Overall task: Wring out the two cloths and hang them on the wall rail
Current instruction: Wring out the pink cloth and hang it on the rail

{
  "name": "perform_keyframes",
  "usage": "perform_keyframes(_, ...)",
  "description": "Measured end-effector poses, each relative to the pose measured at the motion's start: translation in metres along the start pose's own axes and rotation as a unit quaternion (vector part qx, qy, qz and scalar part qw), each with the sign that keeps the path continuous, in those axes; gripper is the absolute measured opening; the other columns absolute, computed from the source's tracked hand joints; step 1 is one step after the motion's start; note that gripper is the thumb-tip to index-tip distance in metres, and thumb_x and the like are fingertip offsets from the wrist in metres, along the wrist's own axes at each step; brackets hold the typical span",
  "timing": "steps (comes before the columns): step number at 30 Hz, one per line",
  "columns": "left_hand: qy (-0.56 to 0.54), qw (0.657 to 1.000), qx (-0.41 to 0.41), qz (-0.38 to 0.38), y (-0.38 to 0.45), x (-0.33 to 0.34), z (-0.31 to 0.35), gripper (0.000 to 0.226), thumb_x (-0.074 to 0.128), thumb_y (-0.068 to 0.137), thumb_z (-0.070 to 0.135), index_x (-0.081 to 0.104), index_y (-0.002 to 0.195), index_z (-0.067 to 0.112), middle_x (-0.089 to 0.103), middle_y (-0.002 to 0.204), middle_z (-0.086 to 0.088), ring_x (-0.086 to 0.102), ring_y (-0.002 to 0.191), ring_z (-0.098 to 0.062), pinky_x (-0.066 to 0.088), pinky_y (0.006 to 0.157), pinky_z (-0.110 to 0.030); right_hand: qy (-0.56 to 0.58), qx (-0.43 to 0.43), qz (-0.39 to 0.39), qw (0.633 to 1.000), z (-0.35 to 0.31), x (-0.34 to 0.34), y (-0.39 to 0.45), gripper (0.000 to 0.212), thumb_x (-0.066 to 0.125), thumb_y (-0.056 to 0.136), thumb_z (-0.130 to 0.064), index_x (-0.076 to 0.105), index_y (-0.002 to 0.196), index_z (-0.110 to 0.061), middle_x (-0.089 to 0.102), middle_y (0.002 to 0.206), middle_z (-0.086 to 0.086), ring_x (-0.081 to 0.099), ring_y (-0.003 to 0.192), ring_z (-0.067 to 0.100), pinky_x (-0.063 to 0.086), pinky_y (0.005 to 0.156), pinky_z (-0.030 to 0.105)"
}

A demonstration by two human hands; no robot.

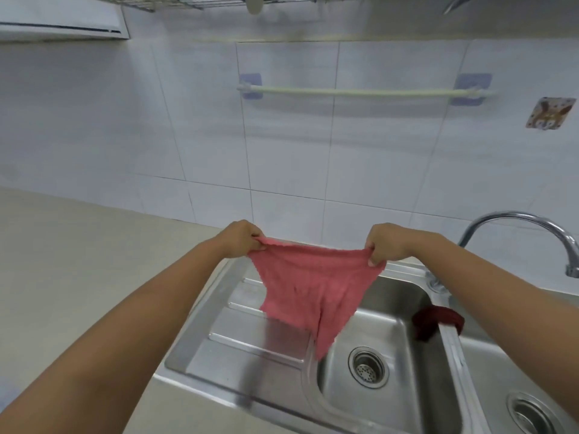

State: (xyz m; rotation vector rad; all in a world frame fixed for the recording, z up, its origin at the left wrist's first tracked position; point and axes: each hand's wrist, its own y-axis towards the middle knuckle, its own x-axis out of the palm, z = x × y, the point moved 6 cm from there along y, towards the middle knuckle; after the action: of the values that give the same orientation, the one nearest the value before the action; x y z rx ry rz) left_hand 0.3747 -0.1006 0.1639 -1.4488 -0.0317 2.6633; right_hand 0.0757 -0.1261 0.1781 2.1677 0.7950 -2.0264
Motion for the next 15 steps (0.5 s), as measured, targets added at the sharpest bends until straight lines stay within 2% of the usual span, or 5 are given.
perform_keyframes(5,0.002,0.99,-0.039,-0.136,-0.007,-0.003,-0.015,0.011,0.057,0.092,0.009,0.066,0.085,0.011,0.056,0.076,-0.002,0.058,0.074,-0.019,0.057,0.077,-0.032,-0.046,0.014,0.035,0.998,-0.023,0.0,0.019,0.016,0.056,0.086,-0.013,0.066,0.097,-0.007,0.064,0.101,0.006,0.053,0.089,0.021,0.042,0.075,0.03)
perform_keyframes(8,0.085,0.989,-0.044,-0.113,-0.007,-0.029,-0.013,0.02,0.048,0.094,0.008,0.066,0.102,0.003,0.063,0.094,-0.012,0.056,0.087,-0.025,0.049,0.081,-0.033,-0.059,0.019,0.041,0.997,-0.034,-0.022,0.031,0.02,0.051,0.087,-0.006,0.067,0.097,0.0,0.067,0.107,0.013,0.059,0.099,0.029,0.046,0.083,0.037)
perform_keyframes(11,0.046,0.993,-0.013,0.109,0.002,-0.09,0.005,0.037,0.04,0.093,0.001,0.061,0.123,0.003,0.061,0.128,-0.017,0.055,0.117,-0.029,0.04,0.099,-0.031,0.079,0.019,0.23,0.97,-0.045,-0.09,0.033,0.032,0.045,0.086,0.001,0.073,0.1,-0.005,0.07,0.108,0.014,0.063,0.103,0.031,0.05,0.088,0.036)
perform_keyframes(13,-0.027,0.942,0.068,0.327,-0.01,-0.137,0.028,0.05,0.035,0.092,-0.002,0.046,0.14,0.01,0.051,0.142,-0.012,0.046,0.131,-0.027,0.032,0.11,-0.032,0.194,0.006,0.449,0.872,-0.051,-0.138,0.012,0.046,0.04,0.084,0.001,0.069,0.116,-0.016,0.069,0.118,0.009,0.061,0.11,0.03,0.048,0.093,0.035)
perform_keyframes(15,0.009,0.865,0.176,0.471,-0.031,-0.157,0.046,0.058,0.032,0.089,-0.008,0.042,0.142,0.013,0.048,0.145,-0.009,0.041,0.135,-0.026,0.026,0.116,-0.038,0.157,-0.045,0.624,0.764,-0.062,-0.156,-0.015,0.056,0.039,0.082,0.004,0.062,0.128,-0.018,0.064,0.129,0.007,0.058,0.117,0.028,0.045,0.097,0.035)
